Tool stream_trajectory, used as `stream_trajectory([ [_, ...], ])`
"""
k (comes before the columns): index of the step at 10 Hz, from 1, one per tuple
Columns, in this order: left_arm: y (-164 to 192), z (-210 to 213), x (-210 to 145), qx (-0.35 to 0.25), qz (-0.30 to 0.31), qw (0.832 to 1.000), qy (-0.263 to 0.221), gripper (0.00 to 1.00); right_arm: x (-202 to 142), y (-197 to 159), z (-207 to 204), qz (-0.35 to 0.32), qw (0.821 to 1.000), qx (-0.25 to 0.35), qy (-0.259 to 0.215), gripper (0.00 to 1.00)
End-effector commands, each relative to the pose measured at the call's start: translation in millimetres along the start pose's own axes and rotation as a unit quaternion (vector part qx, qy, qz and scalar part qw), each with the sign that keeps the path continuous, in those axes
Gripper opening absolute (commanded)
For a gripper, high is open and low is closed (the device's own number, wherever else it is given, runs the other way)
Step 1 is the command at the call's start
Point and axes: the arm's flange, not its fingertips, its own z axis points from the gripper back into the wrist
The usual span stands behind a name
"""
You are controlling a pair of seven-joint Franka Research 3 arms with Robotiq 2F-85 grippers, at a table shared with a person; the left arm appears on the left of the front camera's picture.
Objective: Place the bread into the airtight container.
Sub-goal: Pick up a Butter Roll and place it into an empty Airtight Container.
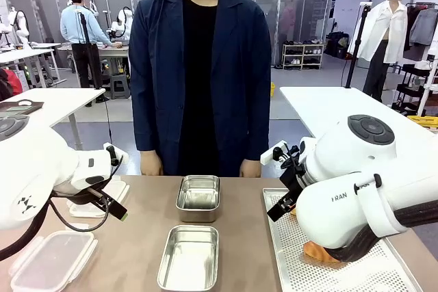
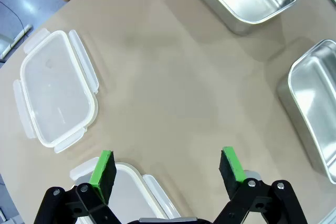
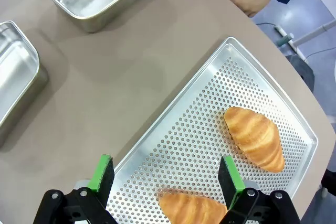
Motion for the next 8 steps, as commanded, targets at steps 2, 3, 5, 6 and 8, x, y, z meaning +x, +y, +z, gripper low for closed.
stream_trajectory([
  [2, 0.2, 0.0, 0.0, 0.000, 0.000, 1.000, 0.000, 1.00, -0.1, -0.2, 0.0, -0.002, 1.000, 0.000, 0.000, 1.00],
  [3, 0.2, 0.0, 0.0, 0.000, 0.000, 1.000, 0.000, 1.00, -0.1, -0.2, 0.0, -0.002, 1.000, 0.000, 0.000, 1.00],
  [5, 0.0, 0.0, 0.0, 0.000, 0.000, 1.000, 0.000, 1.00, 0.0, 0.0, 0.0, 0.000, 1.000, 0.000, 0.000, 1.00],
  [6, 8.4, 29.1, 21.5, -0.006, 0.004, 1.000, -0.007, 1.00, 18.5, -16.1, 30.0, -0.008, 1.000, -0.002, 0.026, 1.00],
  [8, 36.5, 110.3, 62.3, -0.036, 0.011, 0.999, -0.016, 1.00, 57.6, -53.2, 116.4, -0.028, 0.999, 0.041, 0.005, 1.00],
])
